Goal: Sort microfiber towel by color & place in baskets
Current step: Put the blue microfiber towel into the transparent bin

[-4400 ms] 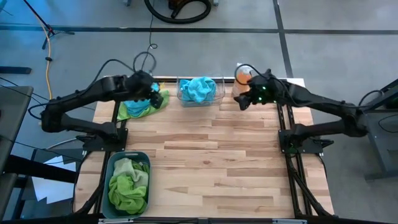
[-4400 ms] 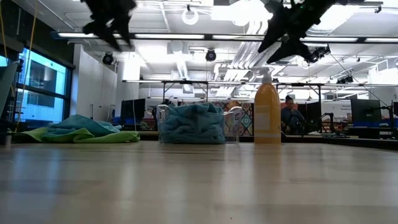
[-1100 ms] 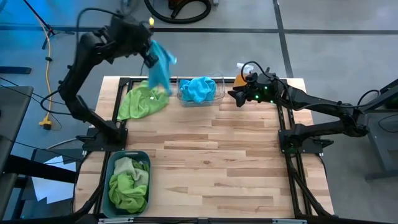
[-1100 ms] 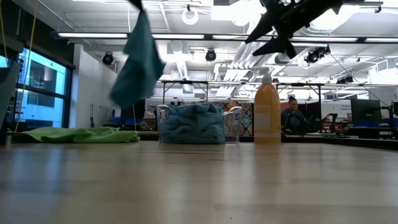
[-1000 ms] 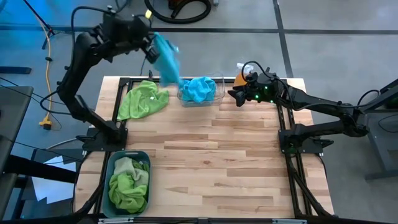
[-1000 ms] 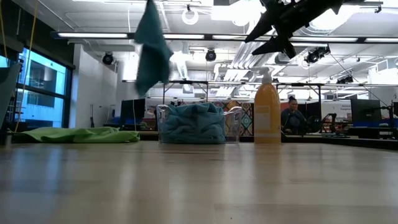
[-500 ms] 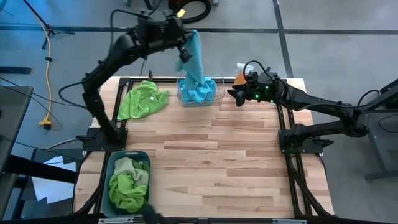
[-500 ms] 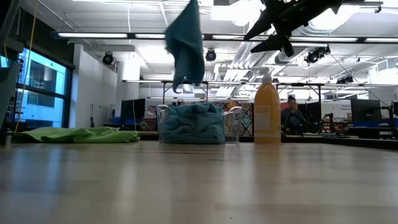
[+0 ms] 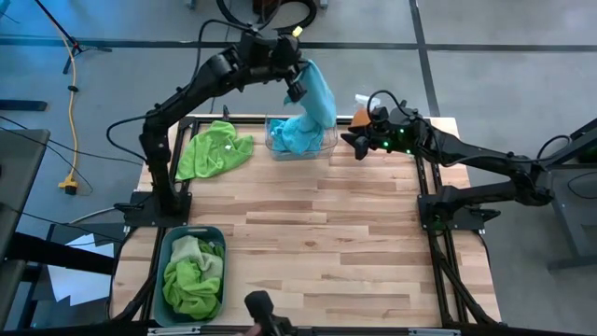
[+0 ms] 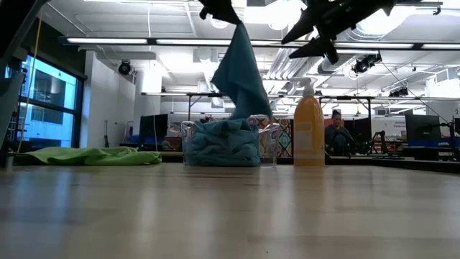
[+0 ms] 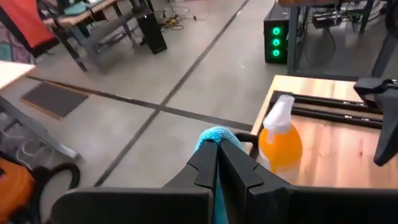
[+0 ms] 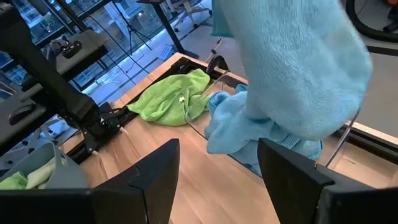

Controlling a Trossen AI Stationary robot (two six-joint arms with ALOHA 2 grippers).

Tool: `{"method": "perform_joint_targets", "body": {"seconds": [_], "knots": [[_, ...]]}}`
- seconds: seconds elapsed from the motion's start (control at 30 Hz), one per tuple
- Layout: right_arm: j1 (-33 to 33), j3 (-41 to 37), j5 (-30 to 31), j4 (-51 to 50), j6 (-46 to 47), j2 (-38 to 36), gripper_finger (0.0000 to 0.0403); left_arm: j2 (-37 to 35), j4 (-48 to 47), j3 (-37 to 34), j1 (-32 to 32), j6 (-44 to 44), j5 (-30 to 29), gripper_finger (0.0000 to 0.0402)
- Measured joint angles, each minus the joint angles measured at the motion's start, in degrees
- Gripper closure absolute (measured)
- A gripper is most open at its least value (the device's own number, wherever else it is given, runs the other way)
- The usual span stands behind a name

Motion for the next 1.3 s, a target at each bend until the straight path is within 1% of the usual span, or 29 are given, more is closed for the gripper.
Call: {"method": "perform_joint_targets", "body": {"seconds": [0.07,0.33,0.5,0.7,0.77,0.83,0.9,1.0,1.1,1.2,1.3], "knots": [[-0.14,0.00,-0.12,0.01,-1.05,-0.47,0.0187,-0.40,-0.31,-1.09,0.00,-1.11,0.03,0.0401],[-2.56,-0.01,-0.10,-0.01,-3.41,-3.75,0.0187,-1.18,-9.37,-1.41,0.22,-4.61,0.58,0.0401],[-4.37,0.00,0.48,0.02,-4.07,-5.07,0.0187,-3.21,-14.25,-1.45,0.13,-5.44,1.30,0.0401],[-5.69,0.00,0.57,-0.02,-4.51,-5.05,0.0187,-5.53,-16.61,-2.35,-0.17,-7.96,1.29,0.0401],[-5.69,-0.01,0.59,-0.02,-4.52,-5.05,0.0187,-7.11,-15.21,-5.77,-0.74,-8.58,1.32,0.0401],[-5.69,-0.01,0.59,-0.02,-4.95,-5.05,0.0187,-9.12,-12.92,-11.25,-1.70,-9.66,1.28,0.0401],[-5.67,-0.01,0.59,-0.02,-5.12,-5.05,0.0187,-11.89,-9.63,-18.49,-2.55,-11.36,1.07,0.0401],[-5.67,0.00,0.61,-0.02,-5.10,-5.05,0.0187,-17.24,-3.45,-30.23,-4.33,-15.84,-0.94,0.0401],[-5.67,-0.02,1.40,-0.02,-5.08,-5.05,0.0187,-22.17,-1.97,-39.16,-6.56,-20.57,-2.60,0.0401],[-5.68,-0.01,3.22,-0.02,-4.95,-5.05,0.0187,-26.71,-4.11,-44.07,-9.30,-24.51,-5.23,0.0401],[-5.69,-0.01,5.13,-0.01,-5.12,-5.05,0.0187,-30.05,-7.11,-44.34,-11.25,-25.76,-9.75,0.0401]]}}
